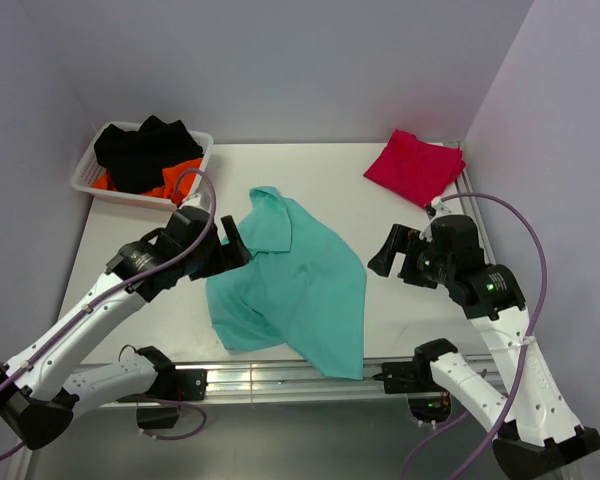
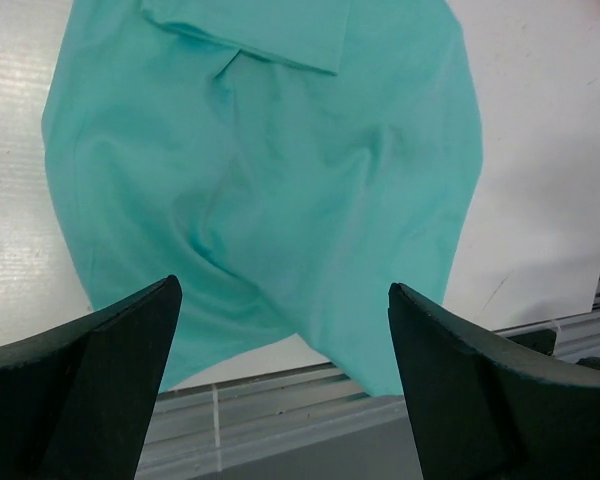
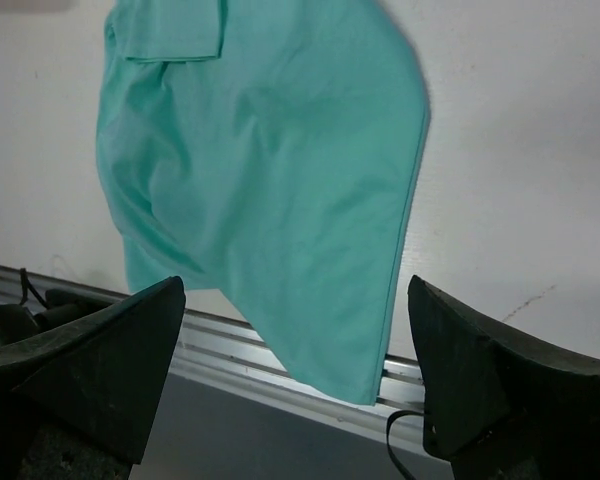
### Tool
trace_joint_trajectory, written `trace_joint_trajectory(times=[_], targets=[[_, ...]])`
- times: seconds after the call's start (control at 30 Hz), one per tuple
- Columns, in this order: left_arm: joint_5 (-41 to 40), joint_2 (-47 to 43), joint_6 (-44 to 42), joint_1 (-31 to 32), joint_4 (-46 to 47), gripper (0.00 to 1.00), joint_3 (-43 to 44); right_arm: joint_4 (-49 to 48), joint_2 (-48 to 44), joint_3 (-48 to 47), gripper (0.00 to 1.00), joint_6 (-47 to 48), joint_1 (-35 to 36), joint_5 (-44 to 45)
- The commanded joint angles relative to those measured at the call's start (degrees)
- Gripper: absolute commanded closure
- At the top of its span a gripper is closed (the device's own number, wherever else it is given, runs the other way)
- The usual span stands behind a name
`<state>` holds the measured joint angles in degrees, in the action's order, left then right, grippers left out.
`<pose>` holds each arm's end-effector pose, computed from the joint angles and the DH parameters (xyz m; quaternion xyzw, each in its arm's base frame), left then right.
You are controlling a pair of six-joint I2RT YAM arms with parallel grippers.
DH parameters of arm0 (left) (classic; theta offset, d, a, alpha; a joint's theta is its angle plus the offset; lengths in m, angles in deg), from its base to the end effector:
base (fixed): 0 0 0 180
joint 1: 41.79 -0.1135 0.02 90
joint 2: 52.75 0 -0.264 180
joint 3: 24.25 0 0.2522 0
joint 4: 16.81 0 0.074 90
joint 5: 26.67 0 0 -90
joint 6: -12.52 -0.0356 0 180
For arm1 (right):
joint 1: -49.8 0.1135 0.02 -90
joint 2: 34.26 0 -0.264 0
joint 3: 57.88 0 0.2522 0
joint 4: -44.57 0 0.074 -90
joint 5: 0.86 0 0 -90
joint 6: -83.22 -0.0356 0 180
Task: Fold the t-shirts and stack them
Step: Flatten the tshirt out
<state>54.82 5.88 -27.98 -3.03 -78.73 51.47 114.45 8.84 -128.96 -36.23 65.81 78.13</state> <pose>0.1601 -0.1218 0.3360 -0.1145 0.9141 -0.2175 0.3226 0.1241 0.0427 0.3395 0.0675 0.9073 0.2375 0.3403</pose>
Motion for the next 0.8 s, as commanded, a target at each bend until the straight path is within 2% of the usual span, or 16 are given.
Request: trace_joint_trajectory(times=[0.0, 0.13, 0.23, 0.3, 0.37, 0.4, 0.43, 0.5, 0.57, 0.77], targets=[[-0.8, -2.6, 1.7, 0.8, -3.6, 0.09, -2.8, 1.4, -1.0, -1.8, 0.00, -3.1, 0.4, -0.6], [-0.1, -7.5, 3.1, 1.2, -1.8, 0.09, -6.7, -1.3, -1.1, -0.9, 0.02, -9.5, 2.7, -3.7], [3.1, -9.4, 3.2, 1.2, -0.1, 0.09, -7.5, -5.7, 3.1, -1.0, 0.02, -13.9, 7.8, -7.2], [4.0, -9.5, 2.6, 1.2, 0.0, 0.09, -7.6, -9.2, 6.8, -2.4, 0.02, -15.4, 14.1, -7.0], [4.3, -10.1, 1.7, 1.3, -0.6, 0.09, -7.0, -9.6, 13.7, -5.1, 0.02, -16.1, 19.3, -1.0], [4.1, -10.4, 1.3, 1.2, -0.9, 0.09, -6.7, -5.6, 16.6, -9.3, 0.02, -15.9, 24.1, 2.6], [3.7, -10.6, 1.0, 1.2, -1.5, 0.09, -6.1, -3.1, 22.7, -11.2, 0.02, -16.2, 26.7, 6.7], [3.2, -10.4, 0.8, 1.3, -4.4, 0.10, -3.6, 2.2, 28.4, -15.0, 0.02, -16.4, 31.5, 13.4], [2.5, -10.3, 1.6, 1.4, -7.4, 0.10, -1.3, 2.9, 33.5, -15.1, 0.02, -16.9, 33.0, 15.1], [-1.7, -13.8, 6.9, 1.4, -13.5, 0.11, 0.6, -8.4, 41.7, -11.1, 0.02, -13.7, 33.1, 11.3]])
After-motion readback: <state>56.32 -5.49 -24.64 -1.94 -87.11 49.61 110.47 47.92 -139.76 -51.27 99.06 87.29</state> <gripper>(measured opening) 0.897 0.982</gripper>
